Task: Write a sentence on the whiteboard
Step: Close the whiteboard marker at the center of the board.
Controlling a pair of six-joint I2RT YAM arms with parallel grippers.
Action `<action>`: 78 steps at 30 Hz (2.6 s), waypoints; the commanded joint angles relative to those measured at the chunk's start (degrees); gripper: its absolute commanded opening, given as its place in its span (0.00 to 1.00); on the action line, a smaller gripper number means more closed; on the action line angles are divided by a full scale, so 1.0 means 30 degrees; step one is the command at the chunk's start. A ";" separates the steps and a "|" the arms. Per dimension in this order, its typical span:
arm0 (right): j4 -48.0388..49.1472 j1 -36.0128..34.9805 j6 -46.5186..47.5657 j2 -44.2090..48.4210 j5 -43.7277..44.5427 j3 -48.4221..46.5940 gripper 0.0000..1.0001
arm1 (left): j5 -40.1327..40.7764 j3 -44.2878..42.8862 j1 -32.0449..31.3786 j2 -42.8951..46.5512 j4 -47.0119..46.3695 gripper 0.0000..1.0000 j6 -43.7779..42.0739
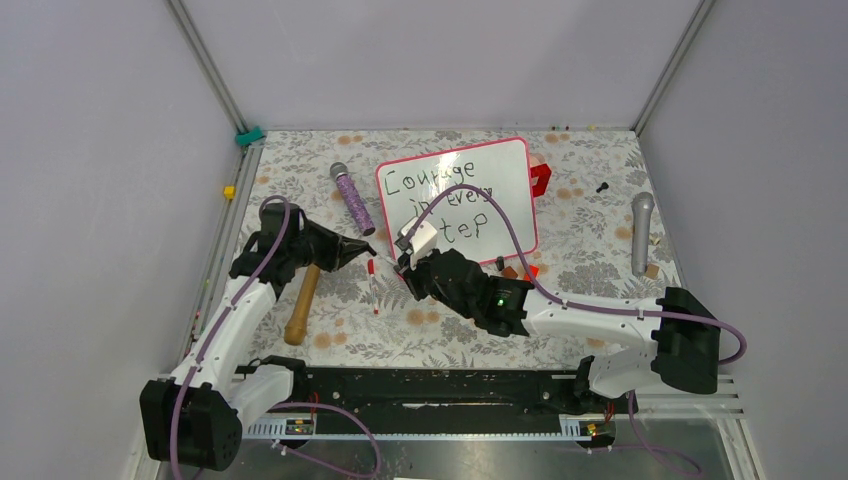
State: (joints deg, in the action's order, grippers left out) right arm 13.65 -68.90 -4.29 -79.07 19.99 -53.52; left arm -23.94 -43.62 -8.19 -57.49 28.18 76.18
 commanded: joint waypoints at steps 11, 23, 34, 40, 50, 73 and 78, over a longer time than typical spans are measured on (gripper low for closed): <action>0.1242 -0.0177 0.0047 -0.0538 0.0134 -0.1108 0.00 | -0.0763 0.0076 0.0096 -0.0375 -0.1303 0.00 0.0850; 0.1114 -0.0174 0.0214 -0.1097 0.0325 -0.1508 0.00 | -0.0924 0.0510 0.0092 -0.0203 -0.1540 0.00 0.1076; 0.1740 -0.0258 0.2510 -0.4071 0.2446 -0.3748 0.00 | -0.0989 0.1527 -0.0275 0.1074 -0.1990 0.00 0.2980; 0.1446 -0.0687 0.3948 -0.5958 0.3516 -0.5647 0.00 | -0.1029 0.3049 -0.1425 0.1447 -0.4181 0.00 0.5142; -0.0094 -0.0676 0.3361 -0.6131 0.2218 -0.6359 0.00 | -0.0270 0.3220 -0.3769 0.1963 -0.4385 0.00 0.5994; -1.9836 -0.0326 -0.3684 -0.4903 -0.0970 -1.1387 0.00 | 0.0946 0.7465 -0.4080 0.4406 -0.4569 0.81 0.6110; -2.4365 -0.0323 -0.3612 -0.6375 -0.2410 -1.3120 0.00 | 0.3371 0.6235 -0.3184 0.4896 -0.1691 0.83 0.2093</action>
State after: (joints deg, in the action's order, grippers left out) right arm -45.21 -70.11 -13.65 -95.48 17.30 -87.68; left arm -20.40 -21.45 -19.62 -43.75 13.82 90.13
